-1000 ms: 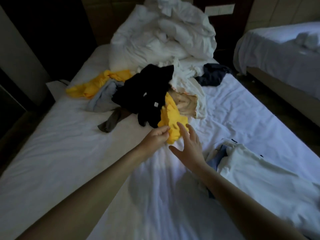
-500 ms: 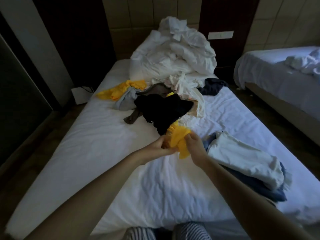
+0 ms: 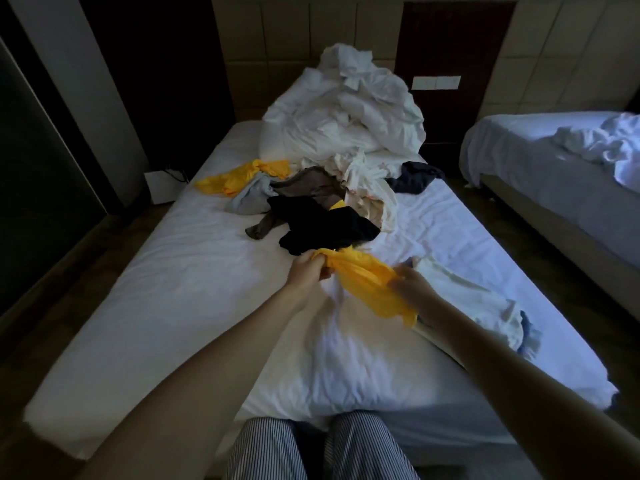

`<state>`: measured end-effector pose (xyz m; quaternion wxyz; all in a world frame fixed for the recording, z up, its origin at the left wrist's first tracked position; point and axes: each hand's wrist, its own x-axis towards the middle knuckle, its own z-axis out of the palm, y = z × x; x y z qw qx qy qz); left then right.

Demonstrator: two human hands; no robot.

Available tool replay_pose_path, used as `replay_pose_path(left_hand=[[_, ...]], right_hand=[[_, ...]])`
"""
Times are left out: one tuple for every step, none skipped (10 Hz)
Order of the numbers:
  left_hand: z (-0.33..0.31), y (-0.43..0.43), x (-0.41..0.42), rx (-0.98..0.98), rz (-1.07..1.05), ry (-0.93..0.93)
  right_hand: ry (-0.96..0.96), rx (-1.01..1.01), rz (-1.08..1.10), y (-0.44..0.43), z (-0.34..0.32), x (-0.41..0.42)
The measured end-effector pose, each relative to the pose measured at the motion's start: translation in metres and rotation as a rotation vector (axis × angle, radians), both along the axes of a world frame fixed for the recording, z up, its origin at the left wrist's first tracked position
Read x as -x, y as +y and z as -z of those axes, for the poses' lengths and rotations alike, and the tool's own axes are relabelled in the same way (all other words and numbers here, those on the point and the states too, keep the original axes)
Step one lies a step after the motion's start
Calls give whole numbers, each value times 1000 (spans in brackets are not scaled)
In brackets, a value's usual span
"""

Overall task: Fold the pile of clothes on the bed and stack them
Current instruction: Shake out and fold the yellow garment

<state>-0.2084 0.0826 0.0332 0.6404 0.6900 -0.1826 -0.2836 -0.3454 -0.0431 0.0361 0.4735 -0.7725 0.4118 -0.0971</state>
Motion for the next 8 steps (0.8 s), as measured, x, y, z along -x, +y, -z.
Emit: replay_pose_path(left_hand=[[-14,4,0,52,150,-17],[-18,10,4,-28,292,-10],[-10,23,10,-157,472,-31],[3,28,19,-217,509,40],[11,29,23,-203,516,107],[15,30,18,-177,444,128],[25,27,4,-298,293,-32],[33,21,-6,-412,332,-157]], right_hand=[[152,-100,-189,10,-2,-2],[4,-433,-150,16,-6,-6],[-88,-613,-77,25,-1,-12],[-99,-741,-59,42,11,-25],[-71,-749,11,48,38,-41],[14,-666,98,45,49,-42],[61,-630,125,36,50,-33],[-45,-633,102,26,38,-27]])
